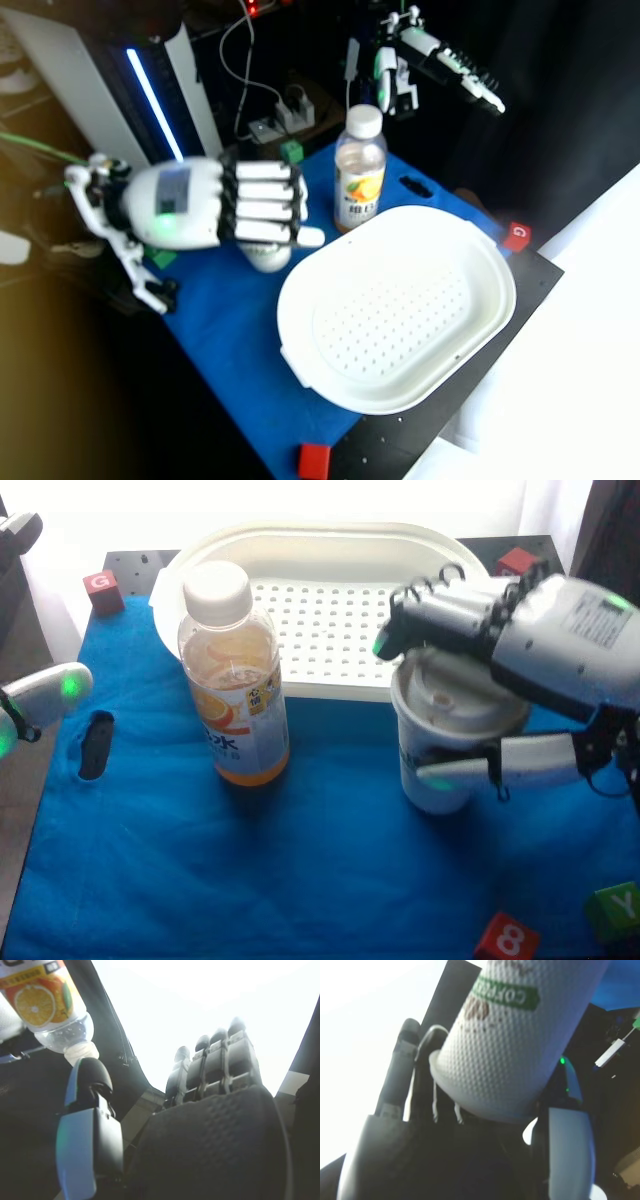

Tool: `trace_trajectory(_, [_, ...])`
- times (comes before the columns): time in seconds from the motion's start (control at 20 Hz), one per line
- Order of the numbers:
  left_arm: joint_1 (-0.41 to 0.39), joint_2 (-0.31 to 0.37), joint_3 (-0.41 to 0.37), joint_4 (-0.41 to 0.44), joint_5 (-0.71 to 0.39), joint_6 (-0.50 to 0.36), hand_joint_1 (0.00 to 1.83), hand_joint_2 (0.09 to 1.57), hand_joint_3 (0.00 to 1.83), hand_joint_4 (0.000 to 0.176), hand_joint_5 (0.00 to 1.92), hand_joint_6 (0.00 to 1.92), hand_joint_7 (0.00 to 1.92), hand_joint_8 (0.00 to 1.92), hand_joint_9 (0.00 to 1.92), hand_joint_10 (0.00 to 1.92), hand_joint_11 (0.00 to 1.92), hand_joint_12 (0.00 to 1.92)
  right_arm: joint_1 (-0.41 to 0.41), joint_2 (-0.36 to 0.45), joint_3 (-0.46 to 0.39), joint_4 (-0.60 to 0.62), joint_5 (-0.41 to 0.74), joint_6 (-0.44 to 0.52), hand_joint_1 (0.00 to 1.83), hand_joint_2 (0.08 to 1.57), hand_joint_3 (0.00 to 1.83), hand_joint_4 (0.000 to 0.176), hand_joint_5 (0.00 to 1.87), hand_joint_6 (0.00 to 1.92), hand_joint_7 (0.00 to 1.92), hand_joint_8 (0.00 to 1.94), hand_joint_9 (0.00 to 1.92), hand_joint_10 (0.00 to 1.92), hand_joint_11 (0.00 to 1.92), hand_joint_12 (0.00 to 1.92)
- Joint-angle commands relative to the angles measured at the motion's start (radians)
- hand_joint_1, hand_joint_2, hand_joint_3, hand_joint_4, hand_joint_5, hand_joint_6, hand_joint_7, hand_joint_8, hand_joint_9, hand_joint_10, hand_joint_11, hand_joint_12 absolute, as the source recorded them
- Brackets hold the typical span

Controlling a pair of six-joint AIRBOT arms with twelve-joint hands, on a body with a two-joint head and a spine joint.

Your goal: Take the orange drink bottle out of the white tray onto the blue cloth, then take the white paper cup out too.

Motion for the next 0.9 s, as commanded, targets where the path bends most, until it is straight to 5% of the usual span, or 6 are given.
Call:
trace_trajectory(0.0, [-0.003, -0.003, 0.003, 0.002, -0.123, -0.007, 0.52, 1.18, 0.01, 0.076, 0.04, 0.0, 0.0, 0.0, 0.0, 0.0, 0.0, 0.0, 0.006, -0.004, 0.001, 0.019, 0.119, 0.01, 0.83, 1.2, 0.0, 0.0, 0.01, 0.99, 0.22, 1.24, 0.29, 1.56, 0.24, 1.87])
trace_trajectory(0.25, [0.0, -0.004, 0.003, -0.003, -0.127, -0.008, 0.53, 1.21, 0.01, 0.071, 0.03, 0.0, 0.0, 0.0, 0.0, 0.0, 0.0, 0.0, -0.014, 0.002, -0.011, 0.018, 0.104, 0.015, 0.55, 1.21, 0.0, 0.0, 0.0, 0.12, 0.01, 0.09, 0.0, 0.33, 0.0, 1.22])
trace_trajectory(0.35, [0.001, -0.004, 0.003, -0.006, -0.128, -0.008, 0.52, 1.2, 0.01, 0.069, 0.03, 0.0, 0.0, 0.0, 0.0, 0.0, 0.0, 0.0, -0.016, 0.016, -0.02, 0.017, 0.104, 0.019, 0.45, 1.17, 0.0, 0.0, 0.0, 0.0, 0.0, 0.0, 0.0, 0.03, 0.0, 0.95])
trace_trajectory(0.4, [0.003, -0.004, 0.003, -0.008, -0.131, -0.009, 0.51, 1.21, 0.01, 0.075, 0.03, 0.0, 0.0, 0.0, 0.0, 0.0, 0.0, 0.0, -0.016, 0.025, -0.025, 0.016, 0.106, 0.025, 0.45, 1.16, 0.0, 0.034, 0.0, 0.0, 0.0, 0.0, 0.0, 0.0, 0.0, 1.03])
trace_trajectory(0.5, [0.005, -0.004, 0.003, -0.01, -0.133, -0.01, 0.53, 1.2, 0.0, 0.097, 0.03, 0.0, 0.0, 0.0, 0.0, 0.0, 0.0, 0.0, -0.016, 0.037, -0.031, 0.014, 0.115, 0.033, 0.47, 1.15, 0.0, 0.043, 0.0, 0.0, 0.0, 0.0, 0.02, 0.01, 0.0, 1.13])
trace_trajectory(0.85, [0.01, -0.004, 0.003, -0.011, -0.142, -0.013, 0.54, 1.18, 0.0, 0.066, 0.03, 0.0, 0.0, 0.0, 0.0, 0.0, 0.0, 0.0, -0.019, 0.09, -0.051, -0.003, 0.24, 0.114, 0.42, 1.05, 0.0, 0.051, 0.0, 0.0, 0.0, 0.0, 0.0, 0.0, 0.0, 1.0])
